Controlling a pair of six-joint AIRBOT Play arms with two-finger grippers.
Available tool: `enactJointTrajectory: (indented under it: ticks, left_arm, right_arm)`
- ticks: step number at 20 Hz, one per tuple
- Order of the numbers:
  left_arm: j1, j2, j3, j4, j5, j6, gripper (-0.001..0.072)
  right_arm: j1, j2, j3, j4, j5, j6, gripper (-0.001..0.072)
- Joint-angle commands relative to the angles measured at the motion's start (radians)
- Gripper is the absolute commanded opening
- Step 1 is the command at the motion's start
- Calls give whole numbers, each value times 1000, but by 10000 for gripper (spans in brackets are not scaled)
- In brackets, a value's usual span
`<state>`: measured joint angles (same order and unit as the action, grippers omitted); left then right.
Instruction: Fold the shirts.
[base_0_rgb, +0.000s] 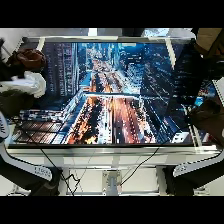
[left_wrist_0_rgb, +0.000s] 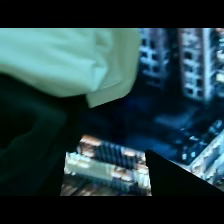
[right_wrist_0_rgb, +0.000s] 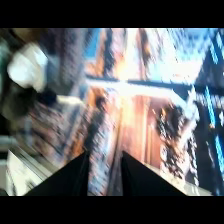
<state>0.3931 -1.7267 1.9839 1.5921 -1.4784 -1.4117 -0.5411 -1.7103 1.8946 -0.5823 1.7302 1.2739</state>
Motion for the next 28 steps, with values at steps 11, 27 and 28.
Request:
enactJointTrajectory:
  ticks: [11,27,28]
  left_arm:
    - [577,-32,-248,-235,206,-2,658]
    - [460,-240,-204,-1180,112,382,12]
    - [434,-222,-176,-1220,58,385,11]
  right_arm:
    - [392,1,0,-316,-143,66,289]
    - [455,1,0,-392,-207,31,259]
    - [455,1,0,-407,-221,25,259]
